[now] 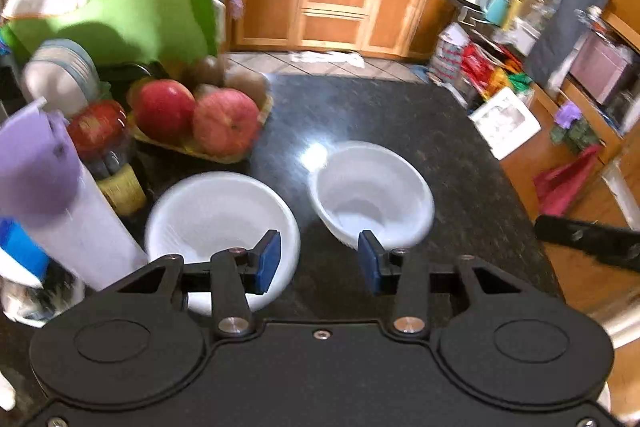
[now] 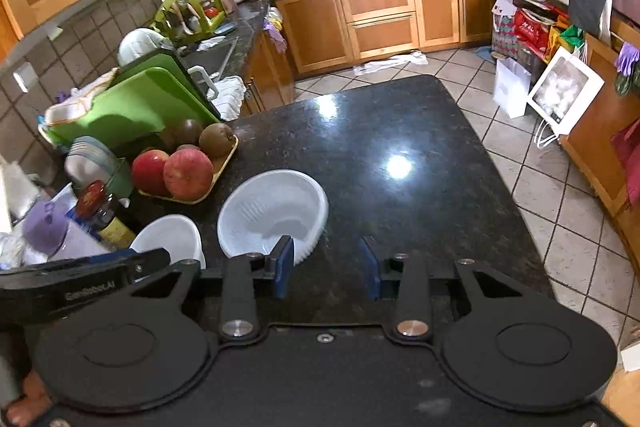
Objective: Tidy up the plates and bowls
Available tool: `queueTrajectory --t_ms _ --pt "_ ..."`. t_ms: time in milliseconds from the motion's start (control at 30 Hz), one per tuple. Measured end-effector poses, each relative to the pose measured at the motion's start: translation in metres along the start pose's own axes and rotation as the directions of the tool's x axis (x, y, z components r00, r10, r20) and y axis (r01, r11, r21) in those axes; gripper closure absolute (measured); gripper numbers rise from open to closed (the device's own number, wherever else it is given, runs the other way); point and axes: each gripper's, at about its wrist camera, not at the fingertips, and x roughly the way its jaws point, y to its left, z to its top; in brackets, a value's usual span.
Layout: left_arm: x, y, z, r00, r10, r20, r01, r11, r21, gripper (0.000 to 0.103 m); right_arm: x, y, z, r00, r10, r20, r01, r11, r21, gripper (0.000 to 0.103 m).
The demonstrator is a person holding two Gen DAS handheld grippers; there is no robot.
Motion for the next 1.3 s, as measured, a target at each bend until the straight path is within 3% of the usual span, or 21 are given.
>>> queueTrajectory --t_ms 100,233,367,500,733,867,967,1033,1100,1200,1233,1300 --pt "-0.011 -0.020 -0.018 0.996 -0.085 -0.001 0.085 0.994 0.065 0.054 -0.031 -0.026 -0.025 0.999 -0.032 0.021 0.032 0.999 -0.012 0.063" --pt "-0.022 -0.051 -0.035 0.991 -0.135 -0.005 0.135 0.982 0.135 0.054 -0.065 -0.052 -0.059 0.998 -0.063 0.031 0.062 0.998 0.018 0.063" --pt "-0.030 -0.080 -0.058 0.980 -0.188 -0.063 0.197 0.959 0.203 0.054 -0.097 -0.067 -0.095 0.994 -0.099 0.040 0.099 0.995 0.001 0.063" --pt "-0.037 -0.106 -0.081 0.958 -0.254 -0.131 0.280 0.926 0.255 0.053 -0.109 -0.089 -0.137 0.988 -0.152 -0.001 0.152 0.988 0.025 0.063" --pt "-0.034 -0.132 -0.097 0.951 -0.263 -0.162 0.302 0.901 0.311 0.053 -0.106 -0.102 -0.169 0.987 -0.157 -0.028 0.159 0.985 0.062 0.063" --pt "-0.029 -0.131 -0.098 0.947 -0.272 -0.172 0.311 0.912 0.269 0.054 -0.108 -0.104 -0.167 0.987 -0.154 0.038 0.150 0.984 0.100 0.063" --pt "-0.033 -0.126 -0.103 0.953 -0.277 -0.125 0.297 0.935 0.193 0.053 -0.116 -0.105 -0.160 0.966 -0.192 0.173 0.161 0.970 0.180 0.063" --pt "-0.038 -0.119 -0.100 0.972 -0.235 -0.028 0.236 0.965 0.111 0.053 -0.121 -0.106 -0.156 0.933 -0.253 0.254 0.196 0.954 0.227 0.061" --pt "-0.045 -0.117 -0.097 0.985 -0.145 0.098 0.138 0.988 0.072 0.053 -0.119 -0.110 -0.151 0.916 -0.302 0.265 0.242 0.941 0.238 0.059" --pt "-0.041 -0.133 -0.094 0.991 -0.041 0.126 0.018 0.984 0.177 0.053 -0.106 -0.120 -0.145 0.929 -0.303 0.214 0.247 0.936 0.251 0.059" --pt "-0.039 -0.136 -0.095 0.994 -0.035 0.100 0.015 0.979 0.203 0.053 -0.101 -0.124 -0.145 0.944 -0.282 0.172 0.234 0.938 0.258 0.059" --pt "-0.037 -0.138 -0.100 0.996 -0.086 0.022 0.079 0.971 0.225 0.053 -0.095 -0.130 -0.147 0.973 -0.210 0.095 0.181 0.951 0.251 0.059"
